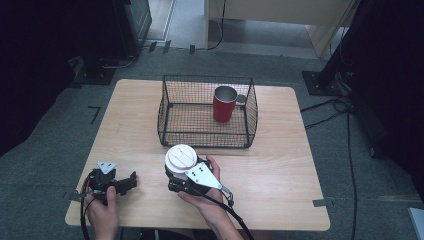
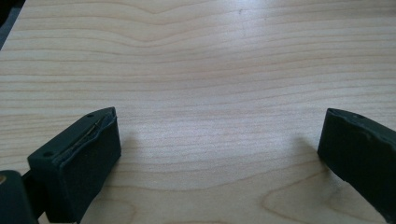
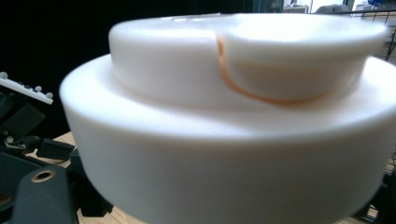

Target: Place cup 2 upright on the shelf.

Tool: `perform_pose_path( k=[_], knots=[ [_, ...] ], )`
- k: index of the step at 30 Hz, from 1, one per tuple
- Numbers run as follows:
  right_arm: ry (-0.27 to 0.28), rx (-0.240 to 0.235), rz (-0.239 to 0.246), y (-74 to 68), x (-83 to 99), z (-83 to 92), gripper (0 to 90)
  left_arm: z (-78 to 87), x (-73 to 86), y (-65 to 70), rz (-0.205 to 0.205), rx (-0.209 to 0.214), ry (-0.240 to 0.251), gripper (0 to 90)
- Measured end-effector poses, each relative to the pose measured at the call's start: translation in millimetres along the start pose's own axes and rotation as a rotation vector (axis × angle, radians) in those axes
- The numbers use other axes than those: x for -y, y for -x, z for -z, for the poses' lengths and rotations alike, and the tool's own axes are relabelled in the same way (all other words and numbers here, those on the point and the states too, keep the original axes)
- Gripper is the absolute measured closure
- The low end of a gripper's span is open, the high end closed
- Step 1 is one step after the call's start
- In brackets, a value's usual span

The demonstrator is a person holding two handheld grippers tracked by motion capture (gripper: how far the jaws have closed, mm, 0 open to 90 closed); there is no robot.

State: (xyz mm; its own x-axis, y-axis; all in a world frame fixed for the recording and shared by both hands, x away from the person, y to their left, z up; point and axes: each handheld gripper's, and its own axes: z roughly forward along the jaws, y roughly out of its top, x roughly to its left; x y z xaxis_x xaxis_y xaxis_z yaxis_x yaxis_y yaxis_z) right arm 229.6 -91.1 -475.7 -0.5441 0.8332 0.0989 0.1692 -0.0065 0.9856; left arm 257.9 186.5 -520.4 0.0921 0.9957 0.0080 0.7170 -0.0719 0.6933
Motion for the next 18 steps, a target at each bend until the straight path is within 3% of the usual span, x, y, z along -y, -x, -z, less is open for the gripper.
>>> perform_pose_path(
  k=[18],
  knots=[
    [0.03, 0.0, -0.002, 3.0, -8.0, 4.8, 15.7, 0.0, 0.0, 0.0, 0.001, 0.0, 0.0, 0.1]
  ],
)
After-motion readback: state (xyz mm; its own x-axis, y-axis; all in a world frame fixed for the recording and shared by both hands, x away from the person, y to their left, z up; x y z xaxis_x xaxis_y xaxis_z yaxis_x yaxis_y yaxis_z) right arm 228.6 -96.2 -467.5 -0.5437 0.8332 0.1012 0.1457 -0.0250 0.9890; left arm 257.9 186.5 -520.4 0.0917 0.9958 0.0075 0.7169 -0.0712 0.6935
